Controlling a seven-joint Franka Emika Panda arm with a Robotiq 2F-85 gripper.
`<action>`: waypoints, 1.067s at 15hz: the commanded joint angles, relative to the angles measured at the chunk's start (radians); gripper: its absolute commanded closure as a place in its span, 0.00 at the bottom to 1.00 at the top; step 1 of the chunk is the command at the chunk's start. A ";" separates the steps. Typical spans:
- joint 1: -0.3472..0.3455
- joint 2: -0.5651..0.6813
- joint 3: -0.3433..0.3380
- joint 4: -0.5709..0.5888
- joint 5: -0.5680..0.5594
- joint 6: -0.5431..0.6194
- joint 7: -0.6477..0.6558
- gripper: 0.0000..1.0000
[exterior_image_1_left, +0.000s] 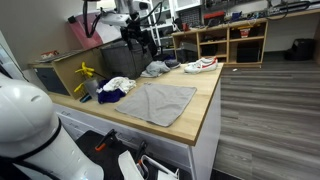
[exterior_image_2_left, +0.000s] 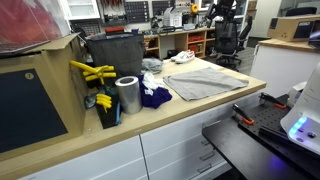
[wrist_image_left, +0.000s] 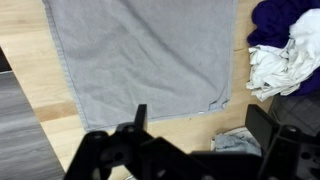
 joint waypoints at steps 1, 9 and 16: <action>-0.038 0.015 -0.021 -0.019 -0.019 0.007 -0.032 0.00; -0.085 0.053 -0.063 -0.066 -0.012 0.013 -0.045 0.00; -0.118 0.116 -0.066 -0.114 -0.047 0.020 -0.033 0.00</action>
